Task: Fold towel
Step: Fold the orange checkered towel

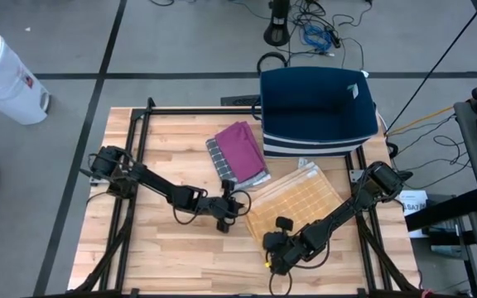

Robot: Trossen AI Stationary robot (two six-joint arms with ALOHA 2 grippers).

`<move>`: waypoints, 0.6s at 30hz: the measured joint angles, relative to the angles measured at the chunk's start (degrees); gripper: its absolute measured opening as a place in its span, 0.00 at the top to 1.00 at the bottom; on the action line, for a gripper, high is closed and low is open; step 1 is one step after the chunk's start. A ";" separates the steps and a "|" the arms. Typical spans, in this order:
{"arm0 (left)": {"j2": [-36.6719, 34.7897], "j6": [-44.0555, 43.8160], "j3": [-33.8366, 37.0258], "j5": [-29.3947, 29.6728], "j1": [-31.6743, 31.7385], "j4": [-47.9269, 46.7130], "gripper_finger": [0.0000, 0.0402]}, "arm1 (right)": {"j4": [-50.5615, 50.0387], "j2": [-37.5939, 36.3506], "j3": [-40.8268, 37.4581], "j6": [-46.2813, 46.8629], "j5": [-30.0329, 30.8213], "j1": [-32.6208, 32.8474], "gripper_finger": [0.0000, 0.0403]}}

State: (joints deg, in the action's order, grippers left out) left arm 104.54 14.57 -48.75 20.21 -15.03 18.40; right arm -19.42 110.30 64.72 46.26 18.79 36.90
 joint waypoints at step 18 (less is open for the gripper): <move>-2.78 4.20 0.02 -3.30 0.00 0.41 1.00 | 3.00 1.34 3.15 6.22 9.12 -3.08 0.49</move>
State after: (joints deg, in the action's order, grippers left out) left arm 101.76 18.77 -48.73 16.91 -15.03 18.81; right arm -16.42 111.63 67.88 52.48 27.91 33.82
